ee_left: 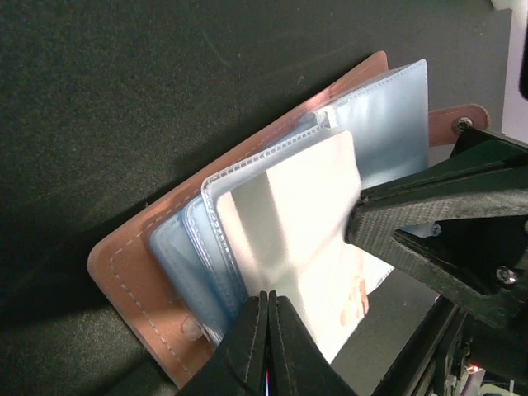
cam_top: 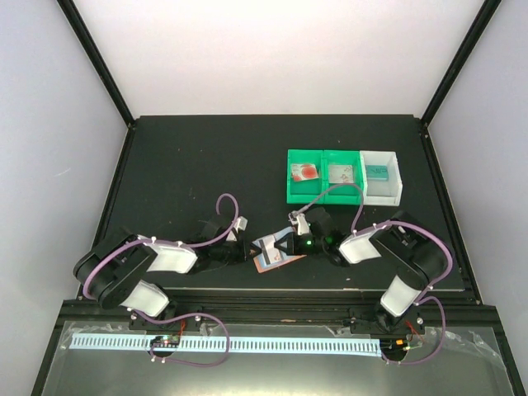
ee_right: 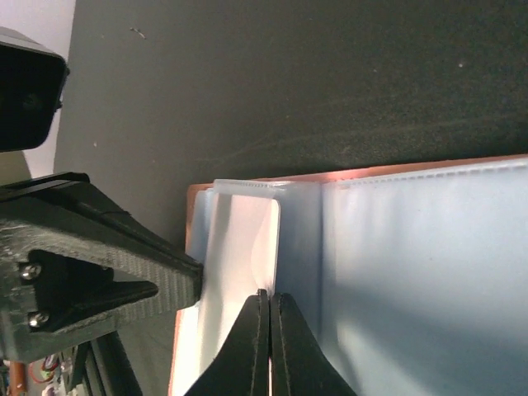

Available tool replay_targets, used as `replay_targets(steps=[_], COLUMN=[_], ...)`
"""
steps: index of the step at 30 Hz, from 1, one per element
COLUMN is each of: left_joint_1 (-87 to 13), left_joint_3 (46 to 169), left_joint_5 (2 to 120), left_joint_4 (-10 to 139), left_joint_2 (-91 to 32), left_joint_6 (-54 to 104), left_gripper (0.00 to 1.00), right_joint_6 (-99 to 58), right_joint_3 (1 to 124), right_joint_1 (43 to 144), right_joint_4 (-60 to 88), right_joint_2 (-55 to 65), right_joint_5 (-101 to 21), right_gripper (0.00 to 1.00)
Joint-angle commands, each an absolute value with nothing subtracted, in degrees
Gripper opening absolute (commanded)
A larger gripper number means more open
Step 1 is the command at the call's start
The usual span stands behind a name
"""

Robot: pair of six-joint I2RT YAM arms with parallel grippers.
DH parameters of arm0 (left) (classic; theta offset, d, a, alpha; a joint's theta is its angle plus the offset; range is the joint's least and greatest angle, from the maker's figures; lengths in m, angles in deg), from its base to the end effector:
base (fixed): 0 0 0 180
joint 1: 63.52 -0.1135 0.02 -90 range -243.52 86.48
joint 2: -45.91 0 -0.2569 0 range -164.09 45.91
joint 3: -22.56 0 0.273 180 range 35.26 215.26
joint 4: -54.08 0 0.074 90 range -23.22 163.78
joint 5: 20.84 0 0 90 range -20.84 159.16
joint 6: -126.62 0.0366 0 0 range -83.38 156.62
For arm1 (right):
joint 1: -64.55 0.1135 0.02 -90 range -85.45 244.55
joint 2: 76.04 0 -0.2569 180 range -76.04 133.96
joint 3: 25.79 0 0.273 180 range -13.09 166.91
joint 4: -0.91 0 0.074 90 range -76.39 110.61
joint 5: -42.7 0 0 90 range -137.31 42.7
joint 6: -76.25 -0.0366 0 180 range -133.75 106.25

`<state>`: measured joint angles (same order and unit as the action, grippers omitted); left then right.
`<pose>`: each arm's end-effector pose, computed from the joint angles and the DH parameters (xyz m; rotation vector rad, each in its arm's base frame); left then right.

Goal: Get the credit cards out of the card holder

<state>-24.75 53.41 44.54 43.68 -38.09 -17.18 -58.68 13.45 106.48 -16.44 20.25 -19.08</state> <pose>0.1742 -0.1594 0.0777 -0.0941 2.6118 -1.2149 0.1955 0.1989 0.0719 -0.2318 2.5324 1.2762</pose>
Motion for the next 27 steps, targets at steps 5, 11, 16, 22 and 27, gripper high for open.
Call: replay_targets(steps=[5, 11, 16, 22, 27], left_joint_1=[-24.47, -24.46, -24.45, -24.51, -24.45], left_joint_3=[53.92, 55.05, 56.35, 57.09, 56.68], left_joint_5=[51.03, 51.32, 51.44, 51.94, 51.19], left_joint_4=[57.26, 58.59, 60.31, 60.97, 59.35], left_joint_2=[-39.56, -40.59, -41.10, -41.65, -41.94], left_joint_6=[-13.28, -12.48, -11.62, -10.98, -11.46], left_gripper=[0.02, 0.02, 0.02, 0.02, 0.02], right_joint_6=[-57.14, -56.62, -55.97, -53.90, -54.18], right_joint_3=[12.09, 12.52, 12.41, 13.61, 13.32], right_joint_1=[103.20, 102.89, 100.97, 99.44, 99.47], right_joint_4=[-13.62, -12.99, -10.54, -6.92, -8.59], right_joint_2=[16.29, 16.60, 15.00, 13.21, 14.98], right_joint_5=[-17.90, -16.61, -17.00, -16.41, -13.52], right_gripper=[0.08, 0.01, 0.05, 0.02, 0.05])
